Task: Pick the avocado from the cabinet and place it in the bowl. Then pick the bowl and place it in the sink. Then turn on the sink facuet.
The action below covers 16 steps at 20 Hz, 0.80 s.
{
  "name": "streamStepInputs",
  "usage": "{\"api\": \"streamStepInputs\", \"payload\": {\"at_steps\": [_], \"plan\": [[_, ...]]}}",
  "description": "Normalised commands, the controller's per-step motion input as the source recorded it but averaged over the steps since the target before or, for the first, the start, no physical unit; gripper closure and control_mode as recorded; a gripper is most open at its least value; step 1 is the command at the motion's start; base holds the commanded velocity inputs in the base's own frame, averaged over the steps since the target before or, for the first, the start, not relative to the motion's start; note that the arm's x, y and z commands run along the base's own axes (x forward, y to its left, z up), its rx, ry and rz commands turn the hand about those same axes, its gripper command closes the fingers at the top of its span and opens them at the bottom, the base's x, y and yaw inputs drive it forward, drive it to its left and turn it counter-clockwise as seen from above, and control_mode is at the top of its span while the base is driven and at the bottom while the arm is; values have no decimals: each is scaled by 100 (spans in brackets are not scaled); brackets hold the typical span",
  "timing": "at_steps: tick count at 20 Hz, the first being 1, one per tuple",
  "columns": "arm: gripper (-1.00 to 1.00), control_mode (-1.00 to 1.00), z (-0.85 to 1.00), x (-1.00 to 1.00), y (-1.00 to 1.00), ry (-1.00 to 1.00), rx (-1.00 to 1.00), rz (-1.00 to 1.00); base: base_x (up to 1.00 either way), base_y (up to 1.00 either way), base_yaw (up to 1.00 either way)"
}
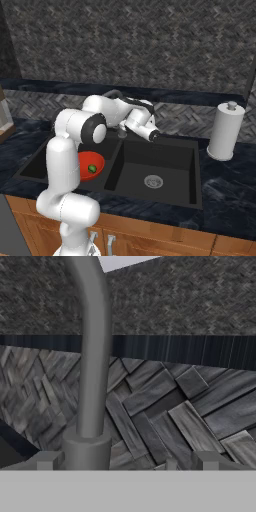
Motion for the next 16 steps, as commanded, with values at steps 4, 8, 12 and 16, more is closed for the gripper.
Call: {"api": "streamStepInputs", "payload": {"at_steps": [4, 8, 12, 16], "plan": [[-100, -100, -14, 40, -6, 4, 0, 0, 0, 0, 0], [-100, -100, -16, 39, -7, 4, 0, 0, 0, 0, 0], [-100, -100, -21, 31, -13, 2, 1, 0, 0, 0, 0], [-100, -100, -20, 29, -16, 2, 2, 0, 0, 0, 0]]}}
